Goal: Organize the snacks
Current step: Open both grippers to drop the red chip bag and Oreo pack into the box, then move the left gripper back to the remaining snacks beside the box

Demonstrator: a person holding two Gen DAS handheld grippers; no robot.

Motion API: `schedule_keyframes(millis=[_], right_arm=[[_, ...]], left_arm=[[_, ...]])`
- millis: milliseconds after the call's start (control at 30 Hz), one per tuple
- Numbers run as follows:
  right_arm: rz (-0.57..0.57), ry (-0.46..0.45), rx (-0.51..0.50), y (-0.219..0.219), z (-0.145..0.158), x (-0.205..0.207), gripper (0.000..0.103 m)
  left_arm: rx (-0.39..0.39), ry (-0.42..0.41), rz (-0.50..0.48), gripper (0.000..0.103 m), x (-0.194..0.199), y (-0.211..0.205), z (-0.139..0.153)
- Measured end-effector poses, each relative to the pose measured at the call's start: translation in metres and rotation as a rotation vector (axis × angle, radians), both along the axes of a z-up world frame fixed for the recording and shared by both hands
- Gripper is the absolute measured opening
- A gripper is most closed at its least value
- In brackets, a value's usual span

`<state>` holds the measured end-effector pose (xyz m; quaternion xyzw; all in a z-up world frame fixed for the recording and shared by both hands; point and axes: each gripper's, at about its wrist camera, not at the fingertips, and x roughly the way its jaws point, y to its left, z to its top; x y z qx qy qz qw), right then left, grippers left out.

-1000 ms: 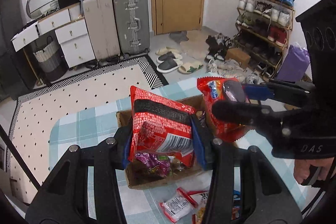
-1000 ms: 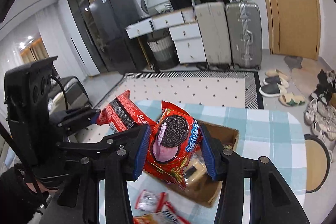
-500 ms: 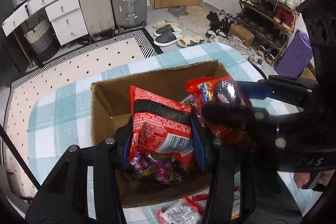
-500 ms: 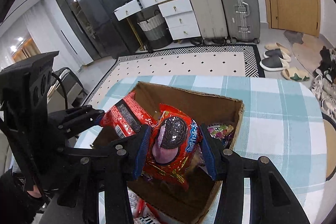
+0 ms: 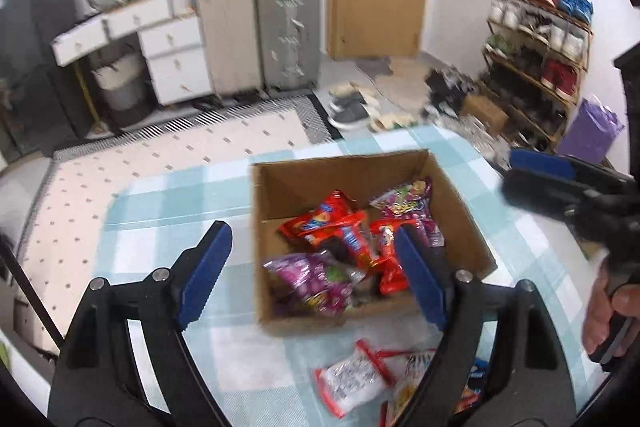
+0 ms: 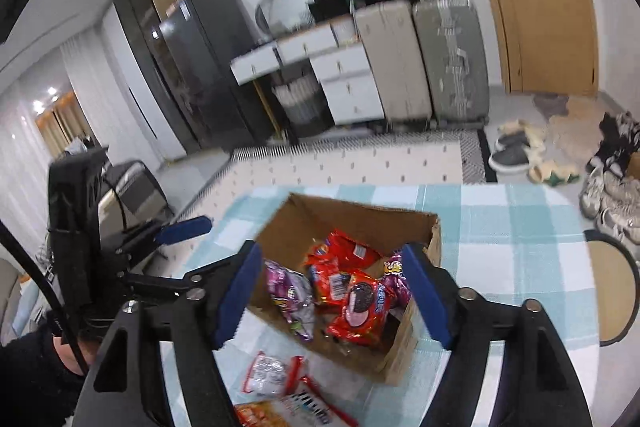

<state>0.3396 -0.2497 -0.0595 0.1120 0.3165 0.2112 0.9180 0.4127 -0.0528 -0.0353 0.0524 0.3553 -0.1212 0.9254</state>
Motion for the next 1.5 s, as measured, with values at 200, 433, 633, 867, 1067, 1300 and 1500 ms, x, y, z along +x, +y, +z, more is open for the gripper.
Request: schedule_keyframes(millis=[200, 433, 633, 867, 1067, 1300, 1500], right_arm=[[0.034, -0.098, 0.096, -0.002, 0.024, -0.068, 0.092], [0.056, -0.192, 0.107, 0.006, 0.044, -0.148, 0.094], [0.048, -0.247, 0.096, 0.014, 0.049, -0.207, 0.100], [0.034, -0.260, 0.211, 0.007, 0.032, -0.266, 0.102], [-0.040, -0.233, 0.211, -0.002, 0.008, -0.303, 0.103], [-0.086, -0.206, 0.154, -0.002, -0.023, -0.318, 0.103], [-0.050, -0.211, 0.114, 0.009, -0.045, -0.320, 0.103]], left_arm=[[-0.020, -0.104, 0.023, 0.086, -0.083, 0.023, 0.035], [-0.048, -0.241, 0.034, 0.102, -0.181, 0.040, 0.077], [-0.008, -0.313, 0.028, 0.102, -0.251, 0.035, 0.091], [-0.009, -0.287, 0.051, 0.102, -0.303, 0.033, 0.090], [-0.025, -0.242, 0.055, 0.102, -0.329, 0.033, 0.075], [-0.065, -0.148, 0.059, 0.102, -0.335, 0.036, 0.033], [-0.007, -0.044, 0.047, 0.102, -0.308, 0.025, -0.017]])
